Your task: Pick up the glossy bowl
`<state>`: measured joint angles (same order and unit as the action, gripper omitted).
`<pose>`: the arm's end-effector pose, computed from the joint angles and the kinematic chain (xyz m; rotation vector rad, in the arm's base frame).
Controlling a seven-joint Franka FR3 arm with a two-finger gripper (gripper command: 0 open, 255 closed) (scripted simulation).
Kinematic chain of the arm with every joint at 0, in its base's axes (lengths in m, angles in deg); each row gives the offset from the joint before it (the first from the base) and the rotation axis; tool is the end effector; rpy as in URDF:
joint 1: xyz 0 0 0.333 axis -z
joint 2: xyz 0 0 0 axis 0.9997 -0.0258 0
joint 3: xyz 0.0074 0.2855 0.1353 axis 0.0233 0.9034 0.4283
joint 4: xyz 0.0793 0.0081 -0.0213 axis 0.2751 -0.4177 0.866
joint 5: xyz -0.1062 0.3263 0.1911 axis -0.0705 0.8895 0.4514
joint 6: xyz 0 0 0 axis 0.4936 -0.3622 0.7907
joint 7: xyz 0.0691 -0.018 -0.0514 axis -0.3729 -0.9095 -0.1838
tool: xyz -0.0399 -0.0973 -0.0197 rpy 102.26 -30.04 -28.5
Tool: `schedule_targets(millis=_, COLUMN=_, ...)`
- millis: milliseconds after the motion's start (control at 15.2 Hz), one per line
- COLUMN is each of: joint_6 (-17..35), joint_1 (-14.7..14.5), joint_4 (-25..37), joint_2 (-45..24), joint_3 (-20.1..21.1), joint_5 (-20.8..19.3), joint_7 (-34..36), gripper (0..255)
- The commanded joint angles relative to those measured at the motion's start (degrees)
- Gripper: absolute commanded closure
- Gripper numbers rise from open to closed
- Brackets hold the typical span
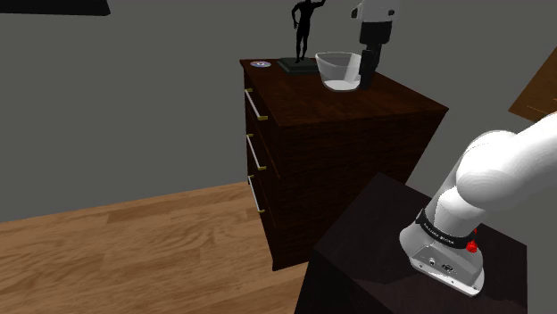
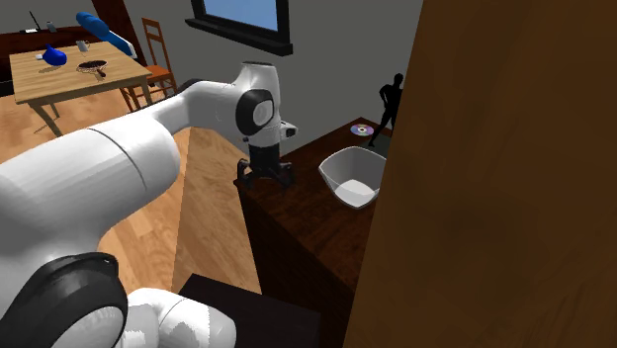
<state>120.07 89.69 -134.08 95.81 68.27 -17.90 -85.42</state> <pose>0.3690 -0.0544 0.5608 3.1133 0.3615 -0.2066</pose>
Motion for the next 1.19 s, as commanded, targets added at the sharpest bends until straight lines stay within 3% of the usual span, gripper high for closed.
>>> schedule_targets(millis=0, joint_6=1.2, joint_1=0.1, joint_4=3.4, joint_2=-3.3, joint_3=-1.5, joint_5=-1.4, joint_7=-3.4, gripper=0)
schedule_targets(millis=396, joint_6=4.9, joint_1=0.2, joint_4=13.0, joint_2=-12.8, joint_3=-4.9, joint_5=-3.5, joint_7=-12.3, gripper=0)
schedule_targets(millis=858, joint_6=7.4, joint_1=0.5, joint_4=27.1, joint_2=-24.7, joint_3=-7.9, joint_5=-3.1, joint_7=-22.5, gripper=0)
schedule_targets(millis=1122, joint_6=10.5, joint_1=0.6, joint_4=23.6, joint_2=-24.4, joint_3=-8.0, joint_5=-3.2, joint_7=-22.2, gripper=0)
